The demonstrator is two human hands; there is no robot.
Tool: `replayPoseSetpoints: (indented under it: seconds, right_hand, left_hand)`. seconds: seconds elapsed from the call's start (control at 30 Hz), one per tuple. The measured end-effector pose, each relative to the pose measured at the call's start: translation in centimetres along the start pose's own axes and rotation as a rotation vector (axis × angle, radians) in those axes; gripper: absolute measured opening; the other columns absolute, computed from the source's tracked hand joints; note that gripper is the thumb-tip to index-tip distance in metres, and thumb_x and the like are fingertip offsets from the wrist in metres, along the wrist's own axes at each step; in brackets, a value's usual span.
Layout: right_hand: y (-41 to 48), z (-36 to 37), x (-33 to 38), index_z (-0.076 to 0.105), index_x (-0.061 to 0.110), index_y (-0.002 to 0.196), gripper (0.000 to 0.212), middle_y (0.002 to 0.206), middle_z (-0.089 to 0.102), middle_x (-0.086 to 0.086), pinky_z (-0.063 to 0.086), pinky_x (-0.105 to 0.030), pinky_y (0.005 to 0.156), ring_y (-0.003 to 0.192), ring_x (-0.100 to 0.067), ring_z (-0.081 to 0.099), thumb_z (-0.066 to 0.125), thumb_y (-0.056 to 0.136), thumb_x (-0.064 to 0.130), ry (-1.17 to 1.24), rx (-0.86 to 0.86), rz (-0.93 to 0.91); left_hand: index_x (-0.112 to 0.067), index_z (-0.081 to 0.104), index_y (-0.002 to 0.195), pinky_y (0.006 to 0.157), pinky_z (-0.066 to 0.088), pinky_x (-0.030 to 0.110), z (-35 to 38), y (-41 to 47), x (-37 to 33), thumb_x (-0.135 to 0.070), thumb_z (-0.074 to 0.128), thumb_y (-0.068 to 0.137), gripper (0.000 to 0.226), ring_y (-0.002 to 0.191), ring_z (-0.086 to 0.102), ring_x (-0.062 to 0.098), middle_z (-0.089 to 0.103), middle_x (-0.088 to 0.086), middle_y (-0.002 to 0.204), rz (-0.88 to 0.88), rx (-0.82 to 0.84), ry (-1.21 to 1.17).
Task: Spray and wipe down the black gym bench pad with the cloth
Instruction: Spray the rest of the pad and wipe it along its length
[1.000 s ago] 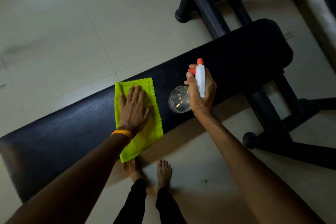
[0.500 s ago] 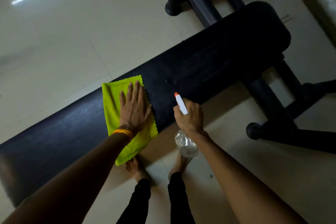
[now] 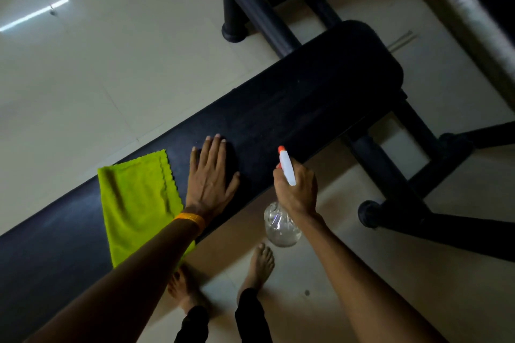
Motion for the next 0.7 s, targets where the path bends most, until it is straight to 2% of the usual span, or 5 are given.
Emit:
replayPoseSetpoints:
  seconds: [0.17, 0.33, 0.43, 0.57, 0.7]
  right_hand:
    - [4.2, -0.8, -1.3, 0.069, 0.016, 0.086, 0.023, 0.064, 0.057, -0.002, 0.038, -0.03, 0.06, 0.058, -0.023, 0.049, 0.051, 0.079, 0.028, -0.136, -0.01, -0.046]
    - [5.3, -2.0, -2.0, 0.063, 0.014, 0.078, 0.017, 0.058, 0.04, 0.009, 0.033, -0.028, 0.06, 0.056, -0.02, 0.044, 0.051, 0.078, 0.027, -0.091, -0.04, -0.057]
    - [5.7, -3.2, -3.0, 0.067, 0.012, 0.087, 0.016, 0.063, 0.045, 0.009, 0.032, -0.027, 0.062, 0.059, -0.018, 0.044, 0.055, 0.086, 0.022, -0.066, -0.094, -0.051]
    - [8.3, -5.6, -4.4, 0.047, 0.022, 0.069, 0.023, 0.062, 0.048, 0.006, 0.029, -0.028, 0.06, 0.058, -0.017, 0.045, 0.057, 0.089, 0.02, -0.022, -0.145, 0.038]
    - [11.3, -7.5, -5.2, 0.057, 0.015, 0.074, 0.018, 0.063, 0.053, 0.002, 0.03, -0.028, 0.057, 0.055, -0.011, 0.047, 0.058, 0.091, 0.02, 0.014, -0.198, 0.125]
  left_hand:
    - [-0.002, 0.02, 0.16, 0.128, 0.004, 0.052, 1.7, 5.7, -3.7, -0.069, 0.03, 0.092, 0.096, 0.158, 0.011, 0.031, 0.017, 0.016, 0.169, 0.026, 0.045, 0.047]
    - [0.0, 0.022, 0.159, 0.128, 0.005, 0.053, 1.6, 8.3, -4.6, -0.071, 0.032, 0.089, 0.1, 0.158, 0.011, 0.032, 0.017, 0.017, 0.169, -0.035, -0.001, 0.079]
    - [0.0, 0.02, 0.159, 0.129, 0.002, 0.051, 1.9, 9.4, -5.6, -0.07, 0.035, 0.09, 0.1, 0.158, 0.008, 0.031, 0.014, 0.017, 0.17, -0.043, -0.014, 0.064]
    - [-0.001, 0.017, 0.16, 0.129, 0.003, 0.053, 2.7, 11.9, -7.3, -0.073, 0.031, 0.09, 0.101, 0.159, 0.007, 0.03, 0.012, 0.016, 0.17, -0.006, 0.004, 0.072]
    - [-0.001, 0.015, 0.161, 0.128, 0.004, 0.057, 3.8, 12.2, -7.6, -0.072, 0.028, 0.092, 0.099, 0.159, 0.007, 0.03, 0.012, 0.015, 0.17, -0.01, -0.01, 0.126]
Point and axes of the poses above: each hand's wrist, its own y-axis towards the middle knuckle, its own z-axis out of the palm, x = y × z, the point moved 5 cm from there along y, towards the middle knuckle
